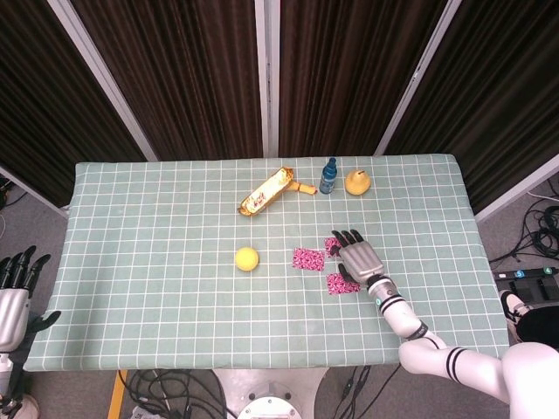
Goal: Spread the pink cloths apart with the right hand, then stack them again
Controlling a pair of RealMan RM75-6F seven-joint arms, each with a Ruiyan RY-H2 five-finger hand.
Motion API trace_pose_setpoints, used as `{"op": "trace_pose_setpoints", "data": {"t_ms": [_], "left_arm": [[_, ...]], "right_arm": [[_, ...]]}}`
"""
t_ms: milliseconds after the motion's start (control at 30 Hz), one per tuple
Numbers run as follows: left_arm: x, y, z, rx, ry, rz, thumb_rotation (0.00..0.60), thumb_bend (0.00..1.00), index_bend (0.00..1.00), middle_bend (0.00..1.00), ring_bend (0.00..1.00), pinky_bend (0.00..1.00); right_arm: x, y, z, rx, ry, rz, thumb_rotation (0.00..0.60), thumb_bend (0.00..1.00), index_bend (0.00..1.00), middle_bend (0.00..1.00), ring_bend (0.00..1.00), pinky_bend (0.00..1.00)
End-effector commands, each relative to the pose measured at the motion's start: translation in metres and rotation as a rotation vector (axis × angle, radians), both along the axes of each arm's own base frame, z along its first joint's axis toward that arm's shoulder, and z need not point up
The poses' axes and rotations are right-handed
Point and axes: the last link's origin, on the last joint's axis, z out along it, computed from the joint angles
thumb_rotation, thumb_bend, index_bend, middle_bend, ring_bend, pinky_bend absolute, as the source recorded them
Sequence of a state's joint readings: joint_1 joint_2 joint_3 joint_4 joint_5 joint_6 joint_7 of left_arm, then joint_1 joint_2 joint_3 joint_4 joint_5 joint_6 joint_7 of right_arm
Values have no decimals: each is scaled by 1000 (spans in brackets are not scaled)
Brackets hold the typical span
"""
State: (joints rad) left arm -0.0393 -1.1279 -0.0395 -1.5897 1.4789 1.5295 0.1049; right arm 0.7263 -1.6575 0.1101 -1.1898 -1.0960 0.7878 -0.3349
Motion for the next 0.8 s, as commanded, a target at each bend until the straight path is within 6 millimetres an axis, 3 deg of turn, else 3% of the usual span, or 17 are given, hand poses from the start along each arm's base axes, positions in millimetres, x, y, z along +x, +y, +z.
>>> {"op": "trace_pose_setpoints", "data": {"t_ms": [33,133,200,533,800], "left_arm": [[0,0,0,0,0,-2,600,41,170,136,98,100],[1,1,0,-1,2,-3,600,41,171,136,98,100],[1,1,0,-1,3,-2,600,41,171,136,98,101],[-1,-1,1,-1,8,15,600,41,170,136,98,100],[-1,-1,1,-3,10,16,600,41,171,136,98,100]], "right_arm": [[-3,-8,6,-31,33,5,590,328,309,15,0,0],[-3,-17,6,-58,74,17,600,181,306,18,0,0],[-1,-23,2,-66,88,17,600,135,305,18,0,0],[4,-42,-19,-70,112,-6,600,122,306,20,0,0],[2,-48,-20,-75,112,-25,600,123,305,20,0,0]]}}
